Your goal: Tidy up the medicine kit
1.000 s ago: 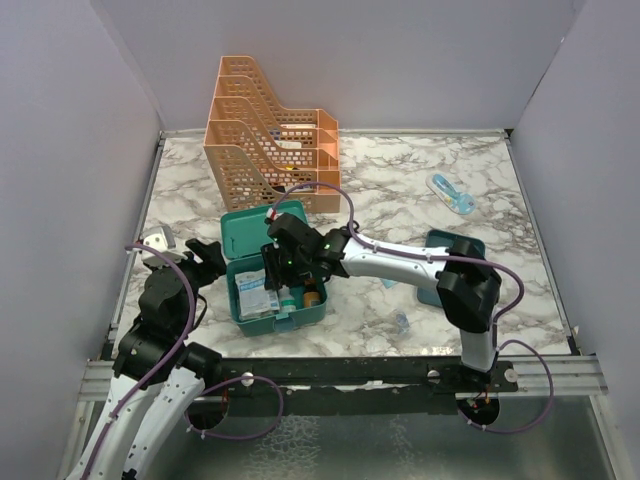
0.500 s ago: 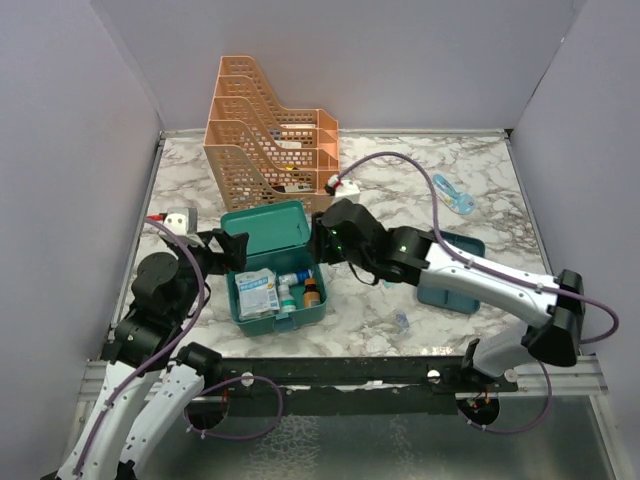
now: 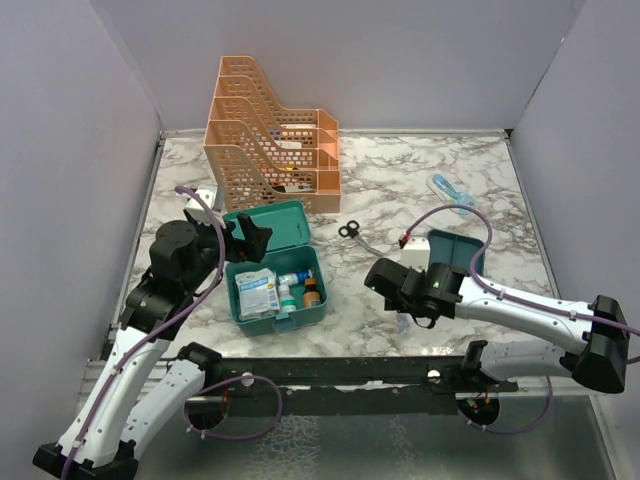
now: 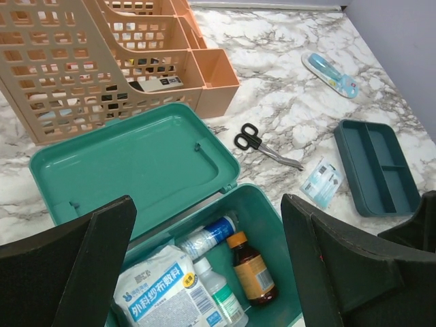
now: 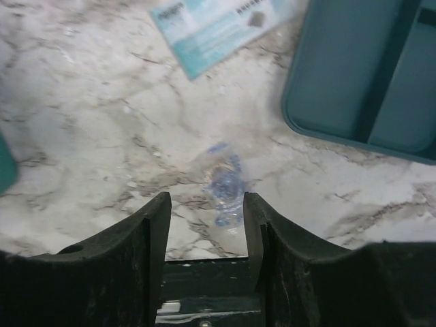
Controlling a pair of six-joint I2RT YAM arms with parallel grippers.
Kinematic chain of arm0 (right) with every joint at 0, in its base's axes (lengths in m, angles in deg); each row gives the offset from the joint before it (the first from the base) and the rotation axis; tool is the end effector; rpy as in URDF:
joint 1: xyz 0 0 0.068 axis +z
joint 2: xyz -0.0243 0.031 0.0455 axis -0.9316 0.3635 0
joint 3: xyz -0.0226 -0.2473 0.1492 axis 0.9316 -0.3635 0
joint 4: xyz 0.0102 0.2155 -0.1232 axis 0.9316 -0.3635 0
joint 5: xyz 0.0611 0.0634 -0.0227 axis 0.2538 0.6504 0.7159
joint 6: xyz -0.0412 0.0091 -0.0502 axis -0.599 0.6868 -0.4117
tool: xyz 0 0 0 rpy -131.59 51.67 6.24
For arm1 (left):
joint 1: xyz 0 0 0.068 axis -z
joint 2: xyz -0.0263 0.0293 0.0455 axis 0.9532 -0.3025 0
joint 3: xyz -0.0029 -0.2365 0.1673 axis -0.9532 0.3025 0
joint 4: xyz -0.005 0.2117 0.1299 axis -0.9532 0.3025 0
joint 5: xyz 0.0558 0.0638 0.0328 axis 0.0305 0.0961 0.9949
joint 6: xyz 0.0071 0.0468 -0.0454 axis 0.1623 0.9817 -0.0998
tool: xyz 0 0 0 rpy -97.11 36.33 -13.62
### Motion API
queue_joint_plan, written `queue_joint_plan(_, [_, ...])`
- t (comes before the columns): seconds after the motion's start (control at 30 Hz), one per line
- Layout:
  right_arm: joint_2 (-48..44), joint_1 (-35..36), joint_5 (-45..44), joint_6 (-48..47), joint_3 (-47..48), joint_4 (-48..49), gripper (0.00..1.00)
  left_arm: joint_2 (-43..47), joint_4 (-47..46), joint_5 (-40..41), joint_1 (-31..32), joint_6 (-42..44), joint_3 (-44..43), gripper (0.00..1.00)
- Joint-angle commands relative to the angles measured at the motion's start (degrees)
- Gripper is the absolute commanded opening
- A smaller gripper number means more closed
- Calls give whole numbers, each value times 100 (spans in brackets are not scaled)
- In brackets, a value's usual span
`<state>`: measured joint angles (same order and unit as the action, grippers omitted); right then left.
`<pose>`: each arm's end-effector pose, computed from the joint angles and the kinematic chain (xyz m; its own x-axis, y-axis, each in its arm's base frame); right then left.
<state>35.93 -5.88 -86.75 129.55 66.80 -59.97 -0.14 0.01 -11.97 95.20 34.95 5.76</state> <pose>0.1102 0.1533 0.2610 -0.8039 0.0386 -0.5936 0.0516 0.9987 -0.0050 0.1181 -0.0533 0.3645 -0.3242 -0.2220 -0.9196 0.3595 0.8702 -0.3369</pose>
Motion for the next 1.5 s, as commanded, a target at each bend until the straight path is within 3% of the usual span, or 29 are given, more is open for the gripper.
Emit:
queue_joint_plan(0.0, [-117, -198, 5, 689, -365, -594, 48, 82, -122, -221, -33, -352, -2, 91])
queue_joint_plan(0.53, [-420, -1358, 1706, -420, -1733, 1587, 55, 175, -203, -233, -40, -575, 301, 91])
queue_joint_plan(0.97, [-239, -1429, 2189, -402, -2004, 1813, 52, 192, -399, -344, -39, -621, 509, 91])
queue_joint_plan(1.1, [-74, -1429, 2179, -426, -1973, 1771, 49, 231, -415, -281, -40, -541, 586, 91])
queue_joint_plan(1.33, [131, -1429, 2034, -420, -1885, 1686, 33, 441, -359, 200, -36, -510, 857, 91])
queue_joint_plan(1.47, [0, -1429, 1750, -391, -1680, 1582, 30, 619, -75, 672, -37, -525, 840, 91])
